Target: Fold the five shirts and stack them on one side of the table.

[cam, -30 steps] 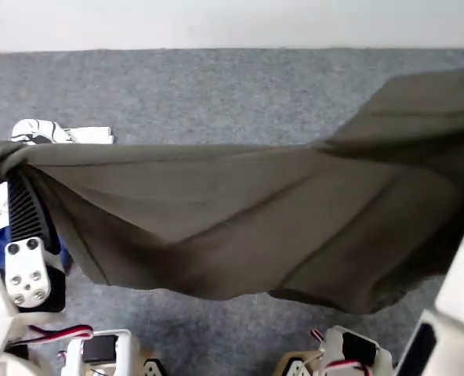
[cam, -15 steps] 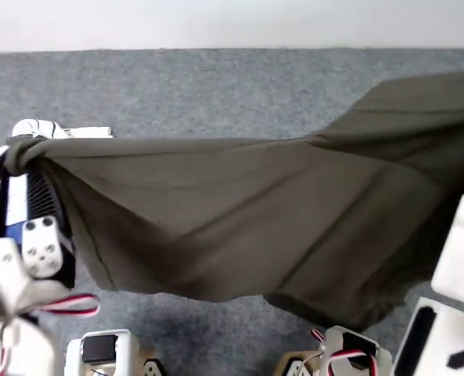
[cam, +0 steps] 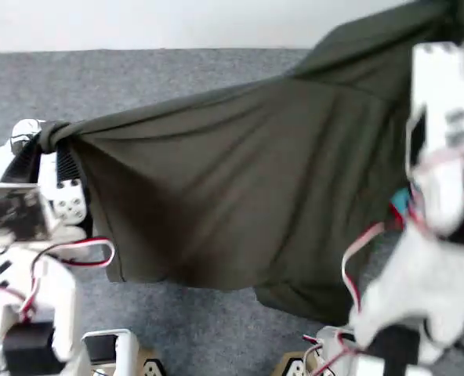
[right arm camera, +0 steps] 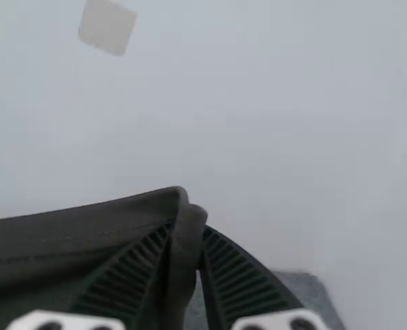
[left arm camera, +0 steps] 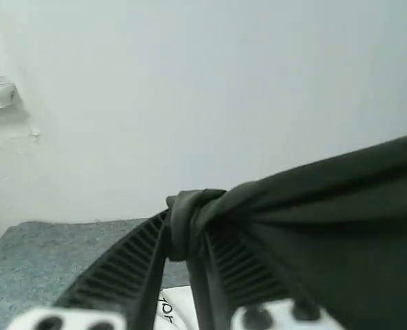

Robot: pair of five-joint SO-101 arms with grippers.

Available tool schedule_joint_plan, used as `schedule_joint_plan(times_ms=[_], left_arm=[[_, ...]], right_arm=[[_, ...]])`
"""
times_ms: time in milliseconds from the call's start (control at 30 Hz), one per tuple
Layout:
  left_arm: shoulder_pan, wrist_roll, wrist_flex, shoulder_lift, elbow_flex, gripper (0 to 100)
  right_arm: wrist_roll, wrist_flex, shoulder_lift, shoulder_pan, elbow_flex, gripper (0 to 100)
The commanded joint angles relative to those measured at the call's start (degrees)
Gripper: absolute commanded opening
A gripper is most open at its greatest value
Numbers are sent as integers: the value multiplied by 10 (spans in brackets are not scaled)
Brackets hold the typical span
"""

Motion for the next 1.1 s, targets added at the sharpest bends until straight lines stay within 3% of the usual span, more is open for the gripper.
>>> schedule_joint_plan(times_ms=[0,233,433,800,933,1067], left_arm=[[-5,-24,-67,40,33,13],[-7,-35,-230,204,41,13],[-9,-90,-309,366,1,13],[-73,-88,-301,753,-288,13],[-72,-88,-235,820,-347,13],[-71,-88,-127,830,-385,13]], right_arm=[[6,-51,96,-10,1,10],[6,-124,265,-25,0,10],[3,-196,372,-42,-1,10],[5,-229,456,-59,-160,9],[6,-218,487,-63,-173,9],[3,-130,500,-71,-176,9]])
